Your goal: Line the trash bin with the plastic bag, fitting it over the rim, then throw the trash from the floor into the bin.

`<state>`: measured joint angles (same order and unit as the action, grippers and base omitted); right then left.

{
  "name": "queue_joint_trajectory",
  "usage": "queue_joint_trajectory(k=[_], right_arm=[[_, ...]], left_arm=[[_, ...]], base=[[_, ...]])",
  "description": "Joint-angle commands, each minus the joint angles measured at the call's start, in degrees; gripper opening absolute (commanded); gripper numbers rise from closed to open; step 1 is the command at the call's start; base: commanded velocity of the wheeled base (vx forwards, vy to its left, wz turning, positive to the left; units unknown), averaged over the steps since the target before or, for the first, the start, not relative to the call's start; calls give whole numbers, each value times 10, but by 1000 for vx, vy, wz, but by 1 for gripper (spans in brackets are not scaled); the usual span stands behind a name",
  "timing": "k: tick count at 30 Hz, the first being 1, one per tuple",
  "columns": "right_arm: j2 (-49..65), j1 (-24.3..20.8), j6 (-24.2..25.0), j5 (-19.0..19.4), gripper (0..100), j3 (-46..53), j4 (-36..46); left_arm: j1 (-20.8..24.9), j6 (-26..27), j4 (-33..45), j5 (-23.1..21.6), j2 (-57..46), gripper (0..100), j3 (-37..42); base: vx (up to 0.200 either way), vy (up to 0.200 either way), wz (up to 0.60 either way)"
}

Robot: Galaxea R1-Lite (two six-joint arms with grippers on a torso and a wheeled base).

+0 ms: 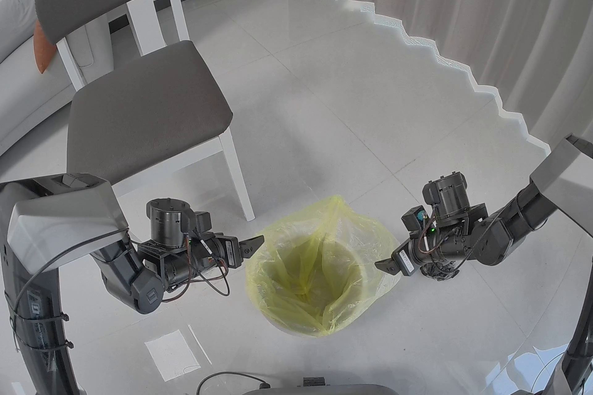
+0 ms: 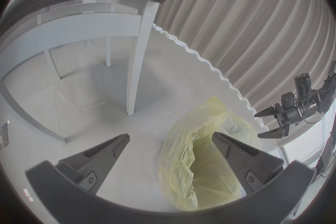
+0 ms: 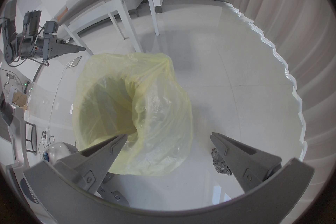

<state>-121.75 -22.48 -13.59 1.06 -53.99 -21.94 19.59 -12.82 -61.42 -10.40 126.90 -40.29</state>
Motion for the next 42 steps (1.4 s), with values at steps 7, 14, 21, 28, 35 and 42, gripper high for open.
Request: queue_joint_trajectory(k=[7, 14, 21, 28, 35, 42], right_arm=[[-34, 4, -7, -3, 100, 3, 0], [-78, 20, -21, -18, 100, -8, -28], [-133, 20, -31, -18, 100, -45, -49], [-173, 19, -32, -18, 100, -73, -47], [-199, 27, -42, -18, 100, -81, -42], [-198, 31, -47, -17, 100, -79, -33]], left_arm=[[-8, 10, -2, -4, 48, 100, -8], [-29, 25, 9, -4, 94, 100, -50], [-41, 25, 103, 8, 116, 100, -134], [-42, 25, 149, 11, 136, 100, -176], [-45, 28, 182, 12, 142, 100, -182], [-59, 59, 182, 11, 122, 100, -139]], base=[[0, 0, 0], [0, 0, 0], [0, 0, 0], [0, 0, 0], [0, 0, 0], [0, 0, 0]])
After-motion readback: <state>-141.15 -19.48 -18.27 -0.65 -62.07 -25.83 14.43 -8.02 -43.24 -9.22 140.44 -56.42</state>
